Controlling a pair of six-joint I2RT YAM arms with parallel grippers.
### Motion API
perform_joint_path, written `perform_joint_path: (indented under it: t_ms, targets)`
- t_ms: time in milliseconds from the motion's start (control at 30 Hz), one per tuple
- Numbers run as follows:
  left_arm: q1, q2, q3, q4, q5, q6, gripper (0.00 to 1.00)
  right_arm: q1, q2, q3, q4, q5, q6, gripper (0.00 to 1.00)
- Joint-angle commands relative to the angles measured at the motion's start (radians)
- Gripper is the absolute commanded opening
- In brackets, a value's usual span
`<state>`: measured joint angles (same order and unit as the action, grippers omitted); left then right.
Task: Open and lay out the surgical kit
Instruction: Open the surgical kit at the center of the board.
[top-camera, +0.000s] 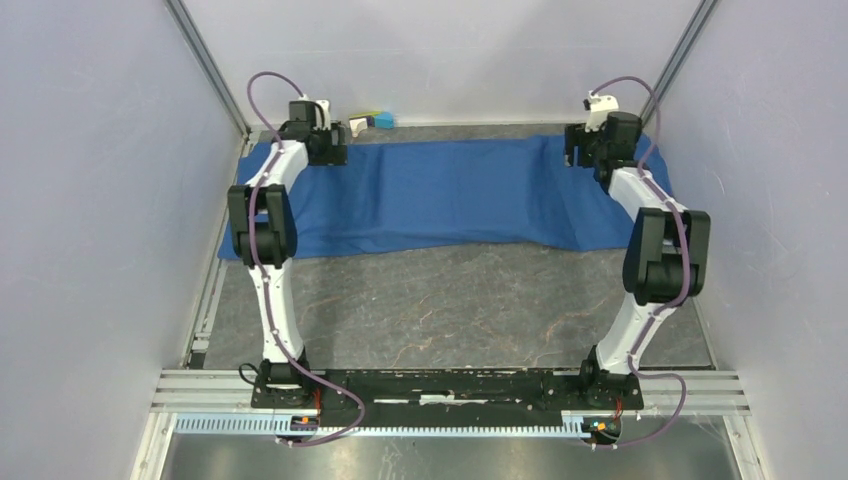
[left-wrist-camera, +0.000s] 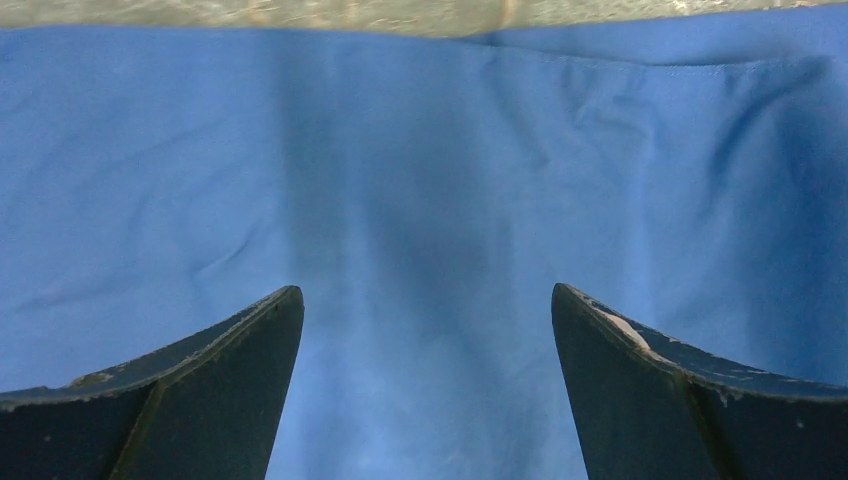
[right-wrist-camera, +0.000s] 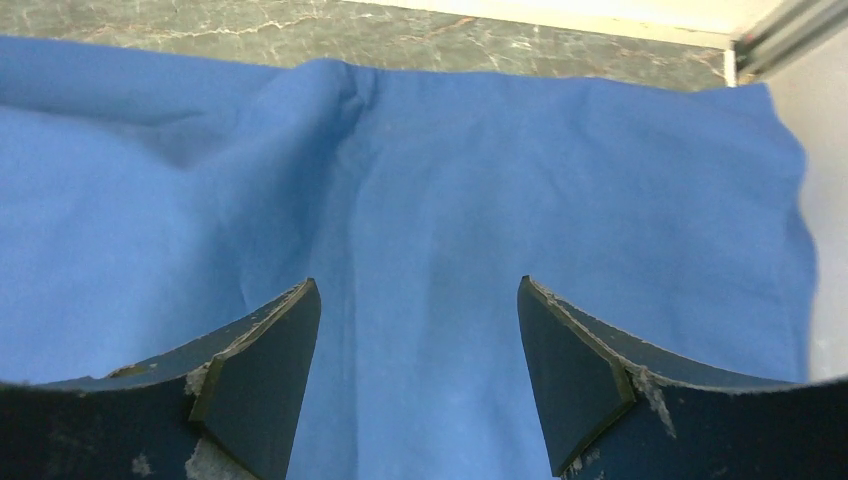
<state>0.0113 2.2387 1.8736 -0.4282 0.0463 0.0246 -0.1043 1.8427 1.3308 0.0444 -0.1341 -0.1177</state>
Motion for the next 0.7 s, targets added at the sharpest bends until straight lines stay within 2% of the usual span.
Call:
perform_joint_path:
  t_ms: [0,133,267,433,667]
  targets:
    - [-0.055,0.083,0.162,-0.047,-0.043,-0.081,1.0,0.039,0.102,0.13,0.028,0.072,0.078,0.79]
    - [-0.063,0.114,0.192,-0.006,-0.043,-0.09,1.0,0.052,0.164,0.16,0.081,0.09,0.092,0.79]
    - [-0.076,0.172,0.257,-0.007,-0.088,-0.072,1.0,0.055,0.261,0.289,0.024,0.077,0.105,0.8]
    - [-0.085,0.267,0.406,-0.086,-0.137,-0.102,1.0,0.06,0.336,0.37,-0.009,0.07,0.116,0.79]
    - [-0.091,0.379,0.55,-0.206,-0.169,-0.115,1.0,0.06,0.381,0.391,-0.017,0.041,0.116,0.8]
